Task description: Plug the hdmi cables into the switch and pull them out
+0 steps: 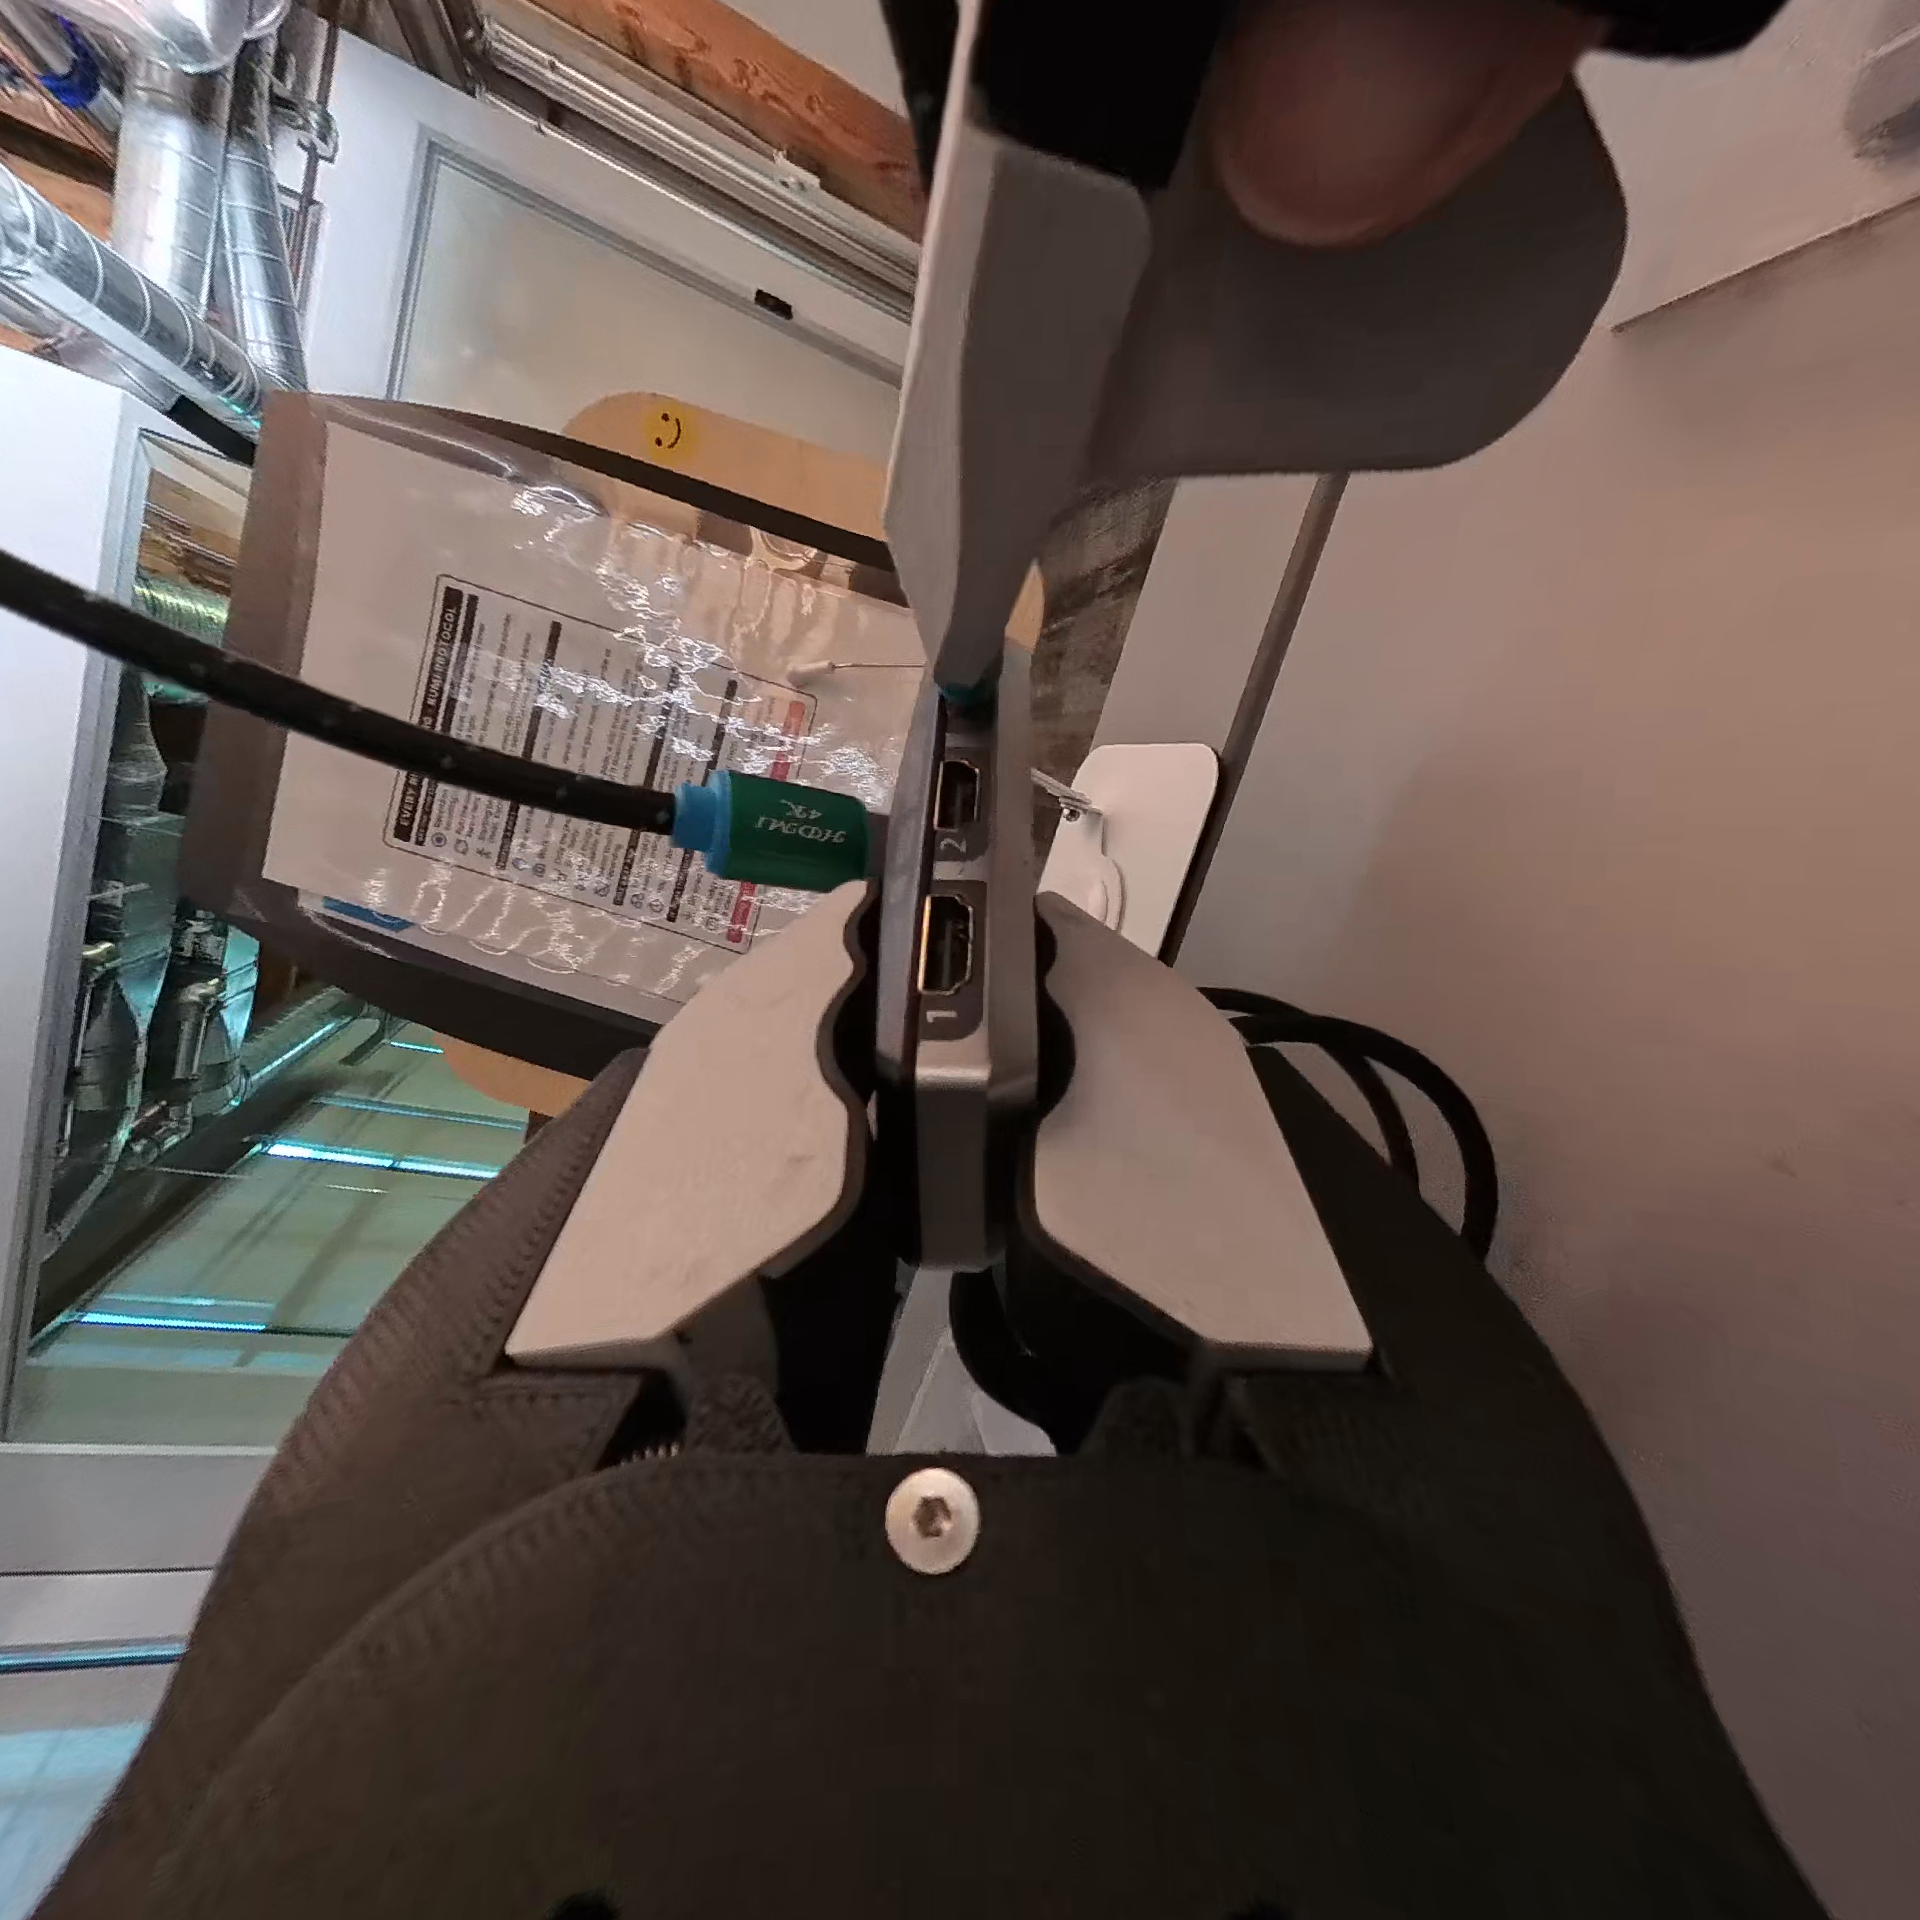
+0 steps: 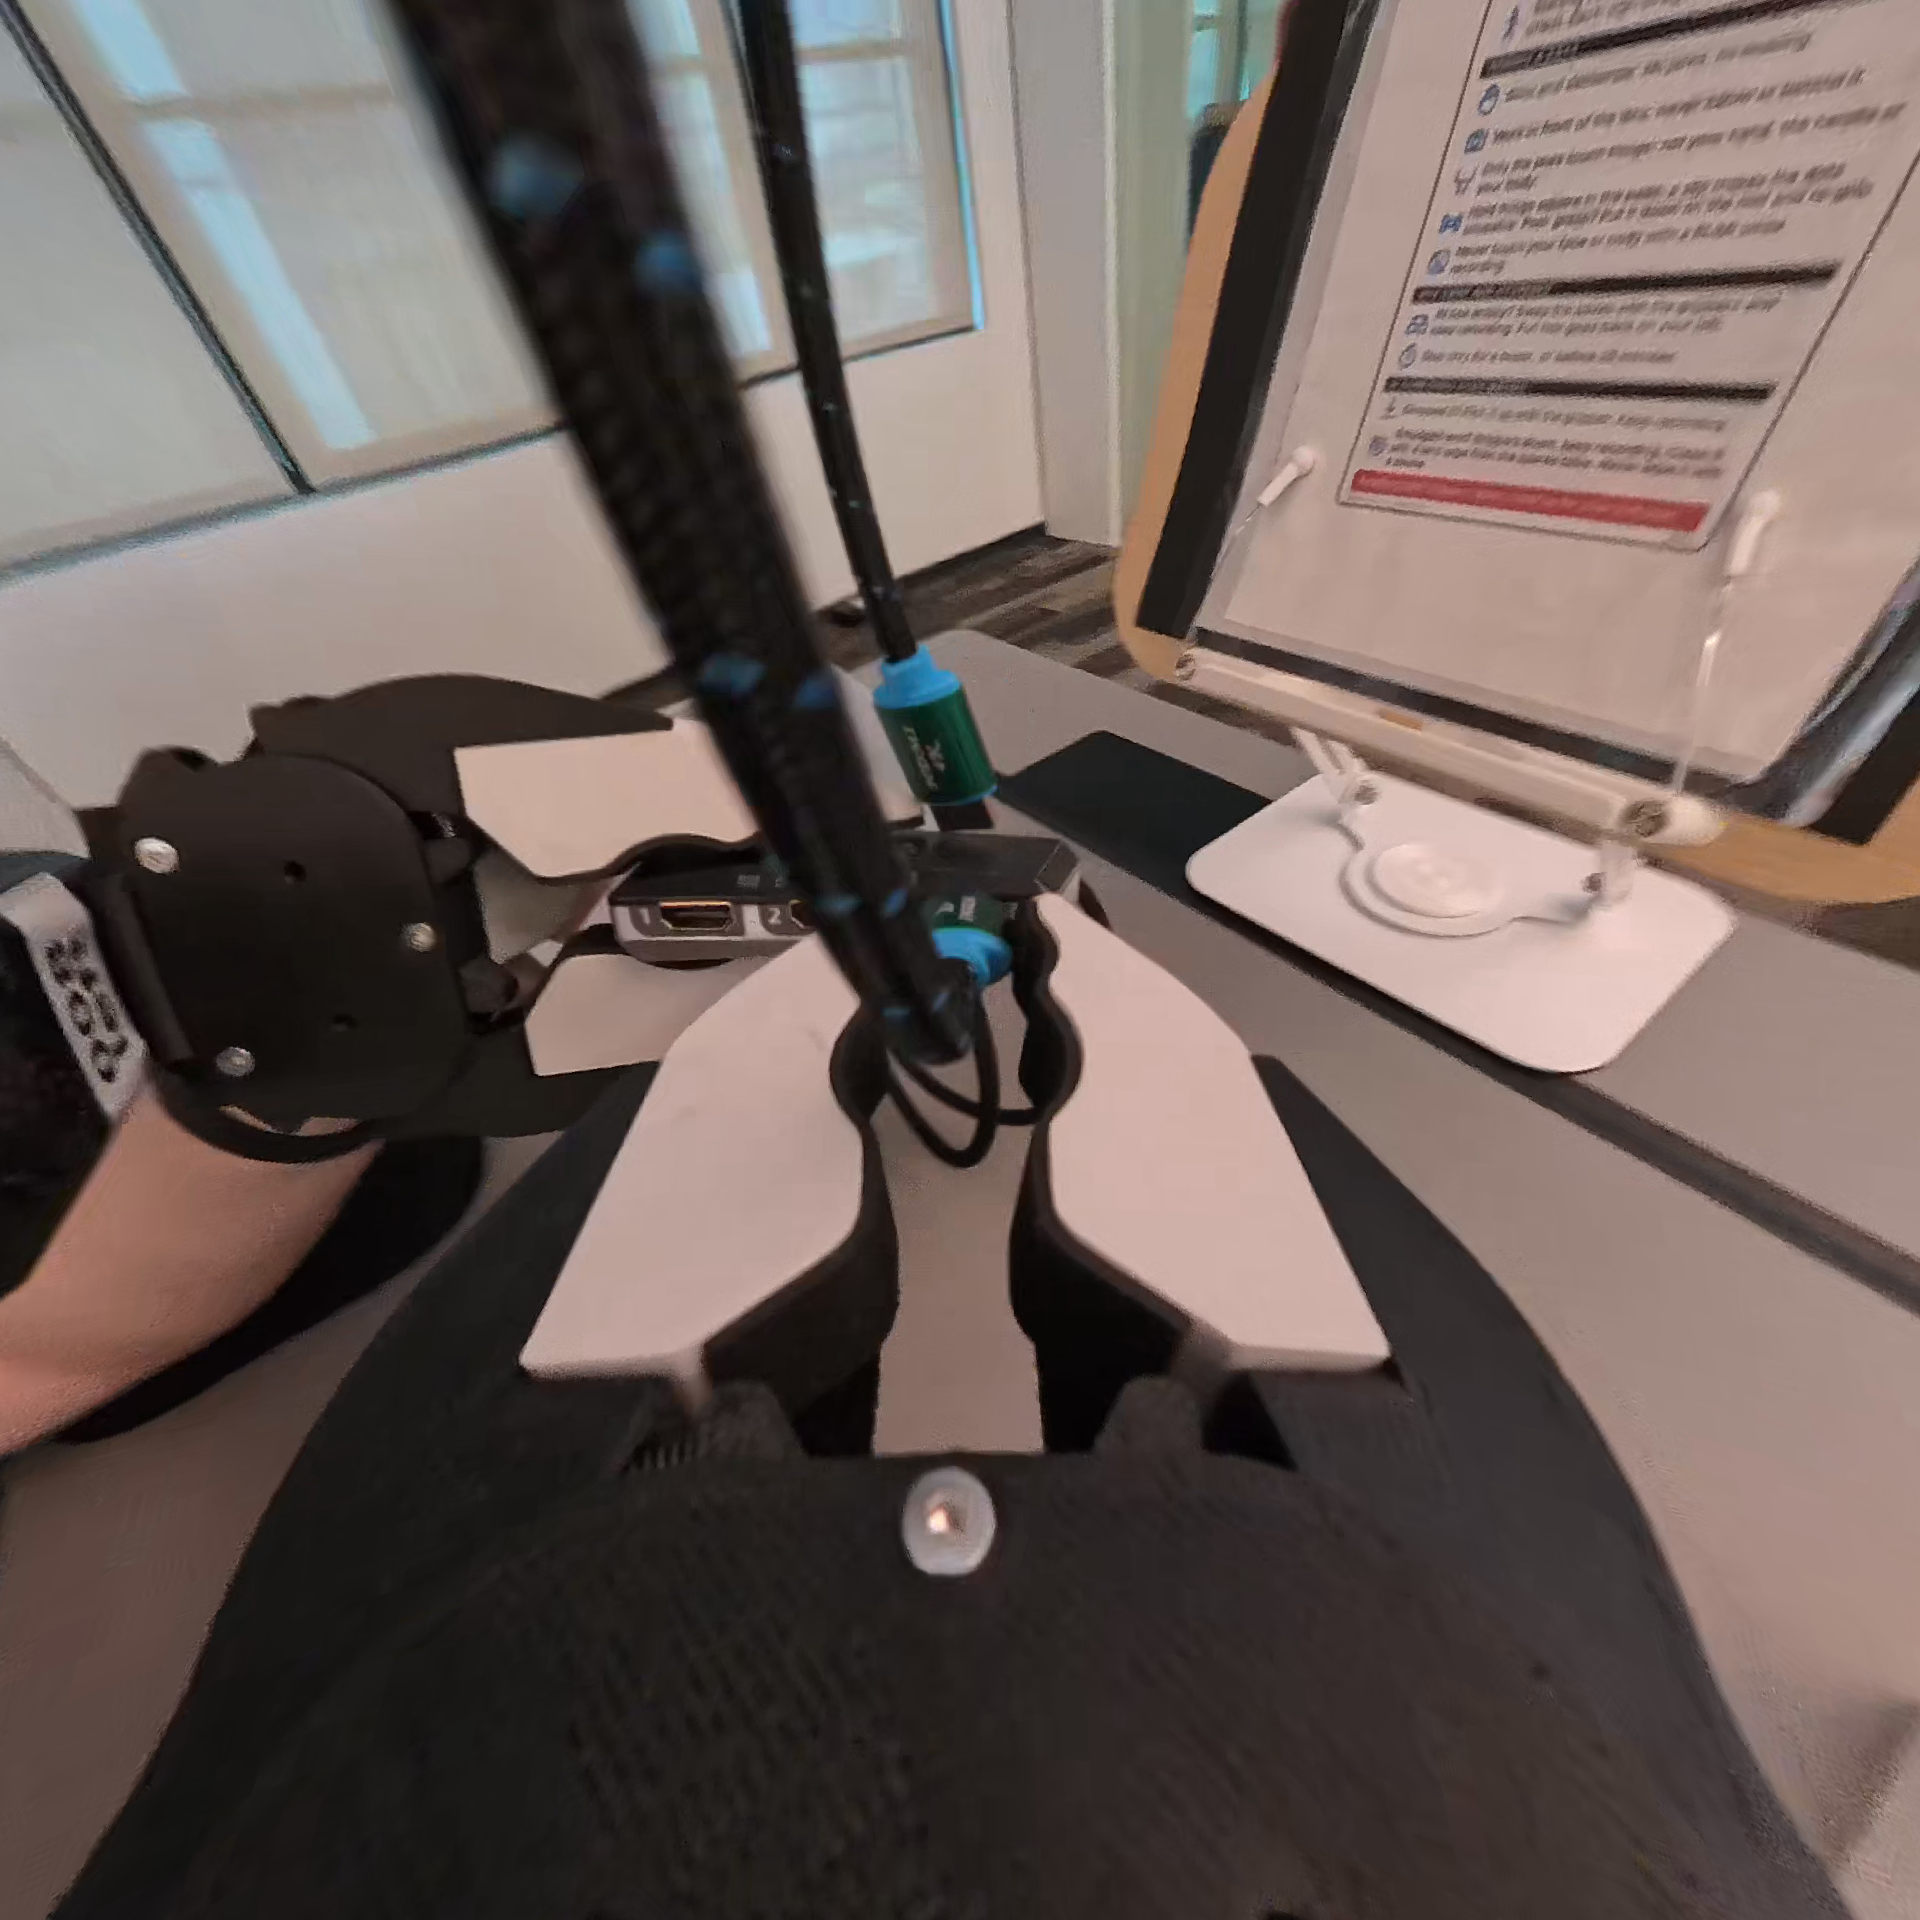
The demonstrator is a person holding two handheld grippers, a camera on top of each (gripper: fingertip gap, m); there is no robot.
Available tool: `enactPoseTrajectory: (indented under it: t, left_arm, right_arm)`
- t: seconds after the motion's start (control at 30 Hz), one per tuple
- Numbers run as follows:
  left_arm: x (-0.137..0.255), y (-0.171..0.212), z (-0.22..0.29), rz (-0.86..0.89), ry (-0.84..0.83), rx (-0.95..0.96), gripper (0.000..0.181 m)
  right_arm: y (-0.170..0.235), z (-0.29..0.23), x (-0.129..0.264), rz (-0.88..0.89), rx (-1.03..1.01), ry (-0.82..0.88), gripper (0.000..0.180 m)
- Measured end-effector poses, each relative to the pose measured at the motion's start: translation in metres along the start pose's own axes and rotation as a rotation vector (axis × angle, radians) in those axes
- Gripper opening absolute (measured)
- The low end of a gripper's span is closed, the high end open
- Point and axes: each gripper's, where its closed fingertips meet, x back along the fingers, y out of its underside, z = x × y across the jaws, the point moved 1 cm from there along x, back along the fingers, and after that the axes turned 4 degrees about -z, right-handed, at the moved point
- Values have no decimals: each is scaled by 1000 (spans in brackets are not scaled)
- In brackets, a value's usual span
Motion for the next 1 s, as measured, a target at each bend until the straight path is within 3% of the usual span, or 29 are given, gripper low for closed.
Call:
enactPoseTrajectory:
  t: [0.1,0.23,0.37,0.53,0.77,0.9,0.93,1.0]
  left_arm:
    - [-2,0,2,-29,8,-12,23]
    - [-4,2,6,-16,34,3,24]
    - [3,-3,1,-32,7,-16,23]
    - [-2,0,10,-50,69,15,24]
    - [-5,1,10,-71,65,-4,24]
    - [-3,-1,11,-51,69,-5,24]
    - [-1,1,7,-65,53,-4,23]
    - [-6,37,-6,-267,7,-31,23]
  right_arm:
    - [3,4,-1,-13,-36,-20,22]
    - [5,3,-1,-81,113,106,22]
    - [2,-1,5,-48,-67,-52,22]
    - [7,3,3,-142,135,121,22]
    - [8,7,1,-91,-82,-33,22]
    - [6,3,4,-157,105,103,21]
    - [1,0,7,-139,101,96,22]
    - [-25,-1,33,0,-8,17,22]
